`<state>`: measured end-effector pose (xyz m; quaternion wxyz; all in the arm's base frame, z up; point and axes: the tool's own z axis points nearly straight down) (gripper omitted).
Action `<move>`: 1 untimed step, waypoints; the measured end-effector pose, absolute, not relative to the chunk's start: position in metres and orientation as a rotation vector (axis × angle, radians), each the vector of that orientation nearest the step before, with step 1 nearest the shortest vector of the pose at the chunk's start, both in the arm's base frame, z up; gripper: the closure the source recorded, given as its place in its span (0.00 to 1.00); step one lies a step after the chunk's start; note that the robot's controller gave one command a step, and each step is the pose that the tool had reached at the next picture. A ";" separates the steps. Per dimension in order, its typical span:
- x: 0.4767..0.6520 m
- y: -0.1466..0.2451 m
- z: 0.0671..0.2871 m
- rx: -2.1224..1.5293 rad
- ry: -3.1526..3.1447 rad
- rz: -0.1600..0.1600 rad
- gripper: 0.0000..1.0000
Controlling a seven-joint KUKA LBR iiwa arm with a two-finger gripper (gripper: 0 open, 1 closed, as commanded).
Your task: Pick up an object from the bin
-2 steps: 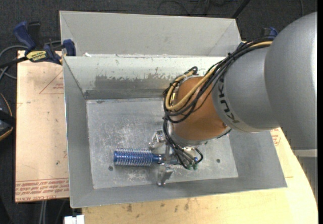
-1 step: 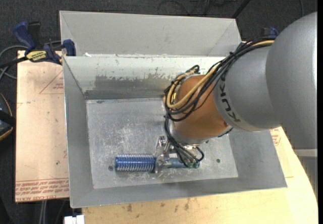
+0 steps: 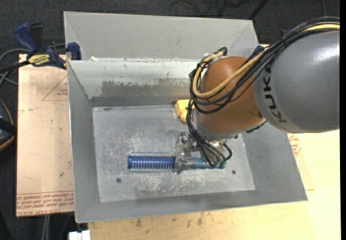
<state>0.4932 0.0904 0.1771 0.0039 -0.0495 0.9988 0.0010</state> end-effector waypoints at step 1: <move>0.506 0.091 0.319 -0.265 3.120 0.002 1.00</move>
Offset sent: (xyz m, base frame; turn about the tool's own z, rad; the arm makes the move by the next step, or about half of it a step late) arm 0.0107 -0.0001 0.1380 -0.0714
